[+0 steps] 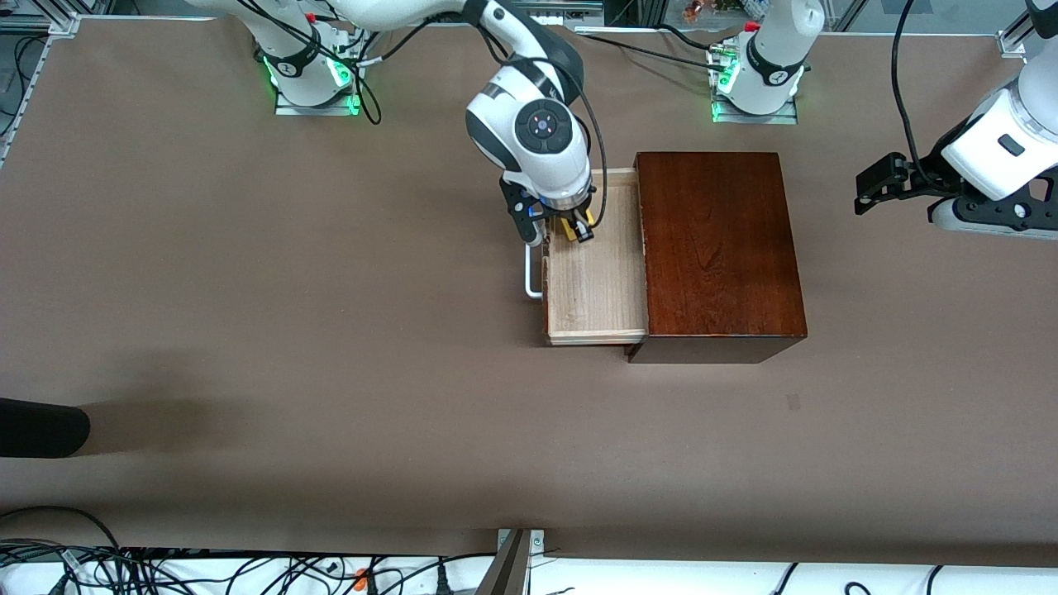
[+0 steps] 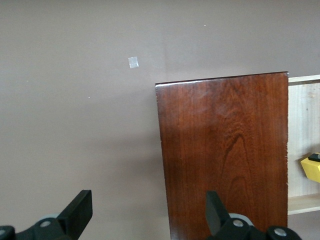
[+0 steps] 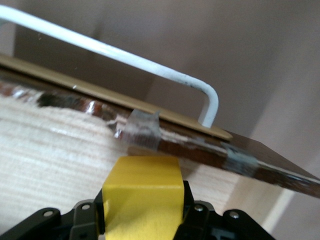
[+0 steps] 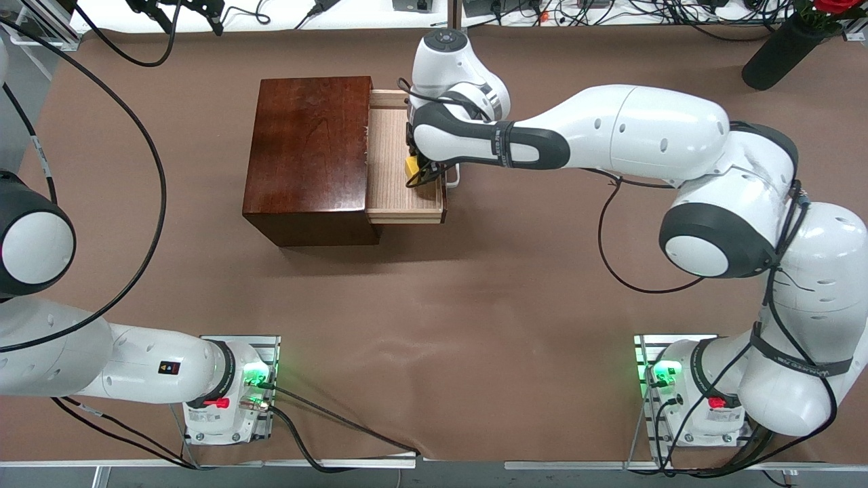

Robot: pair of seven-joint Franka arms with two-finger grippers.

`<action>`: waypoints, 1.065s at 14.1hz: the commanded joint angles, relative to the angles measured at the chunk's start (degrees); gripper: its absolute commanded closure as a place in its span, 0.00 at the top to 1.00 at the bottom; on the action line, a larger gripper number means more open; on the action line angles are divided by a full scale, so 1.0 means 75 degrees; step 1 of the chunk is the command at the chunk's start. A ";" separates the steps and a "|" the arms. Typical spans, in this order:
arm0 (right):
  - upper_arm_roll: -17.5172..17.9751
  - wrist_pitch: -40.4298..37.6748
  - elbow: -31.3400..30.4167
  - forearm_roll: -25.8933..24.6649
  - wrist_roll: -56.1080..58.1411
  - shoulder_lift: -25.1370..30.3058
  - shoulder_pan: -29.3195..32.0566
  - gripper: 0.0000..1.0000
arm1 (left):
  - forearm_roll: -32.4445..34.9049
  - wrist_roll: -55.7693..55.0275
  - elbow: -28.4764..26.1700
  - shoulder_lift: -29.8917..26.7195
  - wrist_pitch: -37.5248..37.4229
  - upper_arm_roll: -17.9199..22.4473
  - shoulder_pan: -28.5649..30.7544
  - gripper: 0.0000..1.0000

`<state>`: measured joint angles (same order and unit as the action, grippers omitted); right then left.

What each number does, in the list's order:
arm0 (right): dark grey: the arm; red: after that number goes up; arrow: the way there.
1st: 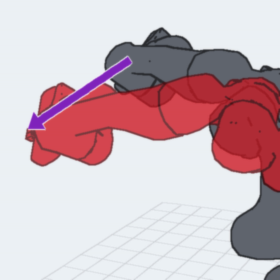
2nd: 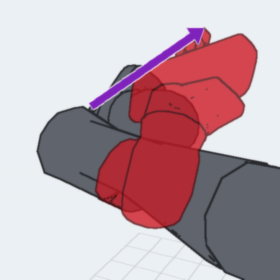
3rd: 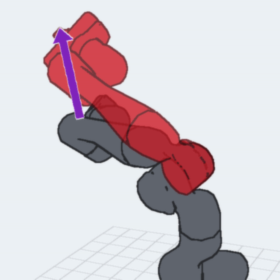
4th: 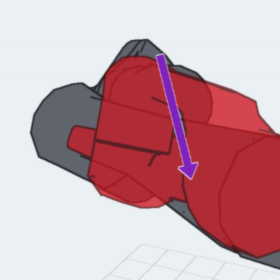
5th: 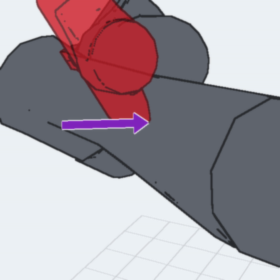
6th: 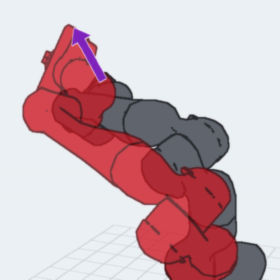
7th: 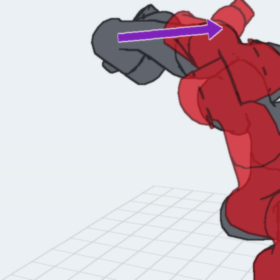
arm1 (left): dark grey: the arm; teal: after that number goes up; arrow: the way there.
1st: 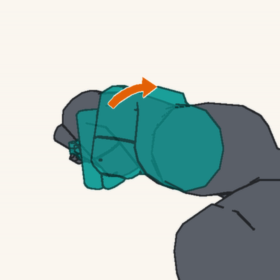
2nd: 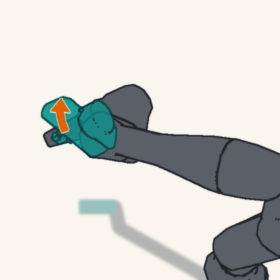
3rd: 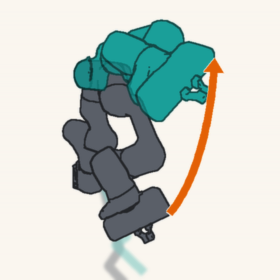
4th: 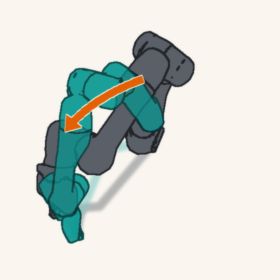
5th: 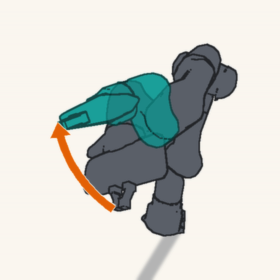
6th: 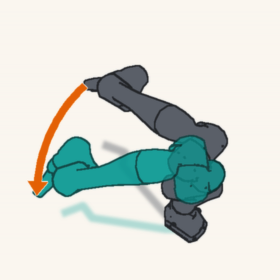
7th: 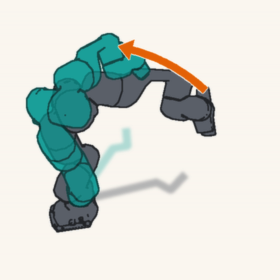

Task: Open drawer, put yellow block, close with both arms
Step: 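Lower the cube into the drawer and open the right gripper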

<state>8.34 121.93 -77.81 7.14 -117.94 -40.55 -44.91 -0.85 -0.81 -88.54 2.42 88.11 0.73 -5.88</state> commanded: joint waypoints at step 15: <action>-0.0233 -0.1865 0.0859 -0.0191 0.1810 0.1069 0.0749 1.00 | 0.0230 0.0061 0.0203 -0.0029 -0.0111 -0.0015 -0.0071 1.00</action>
<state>6.77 110.55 -70.45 6.43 -110.84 -35.44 -40.66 -0.36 -0.84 -87.85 2.41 87.75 0.71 -5.90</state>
